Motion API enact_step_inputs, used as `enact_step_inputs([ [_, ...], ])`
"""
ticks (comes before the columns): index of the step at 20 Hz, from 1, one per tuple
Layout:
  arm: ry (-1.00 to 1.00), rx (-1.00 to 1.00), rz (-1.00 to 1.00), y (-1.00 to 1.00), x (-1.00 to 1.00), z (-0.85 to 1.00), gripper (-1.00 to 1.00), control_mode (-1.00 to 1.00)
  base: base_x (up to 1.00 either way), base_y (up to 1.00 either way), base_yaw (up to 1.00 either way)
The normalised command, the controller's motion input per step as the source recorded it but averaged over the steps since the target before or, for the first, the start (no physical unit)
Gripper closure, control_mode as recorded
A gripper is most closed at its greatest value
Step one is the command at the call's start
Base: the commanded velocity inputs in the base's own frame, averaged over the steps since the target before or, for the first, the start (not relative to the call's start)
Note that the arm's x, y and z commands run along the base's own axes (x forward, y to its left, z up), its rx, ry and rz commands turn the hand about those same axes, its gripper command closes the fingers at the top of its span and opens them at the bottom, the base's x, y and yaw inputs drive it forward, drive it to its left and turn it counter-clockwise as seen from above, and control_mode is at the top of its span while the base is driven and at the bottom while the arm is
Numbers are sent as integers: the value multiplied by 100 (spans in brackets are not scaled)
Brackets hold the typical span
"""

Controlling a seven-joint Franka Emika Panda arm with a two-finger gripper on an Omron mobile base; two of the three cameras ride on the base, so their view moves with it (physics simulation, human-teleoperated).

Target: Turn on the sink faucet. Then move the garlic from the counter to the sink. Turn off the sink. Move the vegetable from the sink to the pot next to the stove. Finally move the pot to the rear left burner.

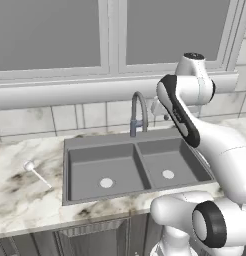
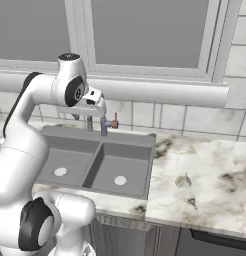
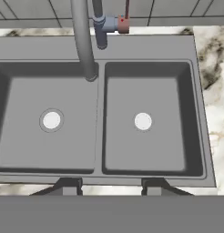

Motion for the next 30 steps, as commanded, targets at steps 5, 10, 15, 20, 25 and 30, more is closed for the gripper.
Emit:
enact_step_inputs([
  [5,-3,0,0,-5,0,-8,-100,100,0,-16,0],
  [10,0,0,0,0,0,0,-100,100,0,-59,0],
  [15,0,0,0,0,0,0,-100,100,12,-62,0],
  [20,0,0,0,0,0,0,-100,100,47,-15,-1],
  [25,0,0,0,0,0,0,-100,100,52,1,-1],
  [30,-2,1,5,-1,3,-11,-100,-100,15,1,0],
])
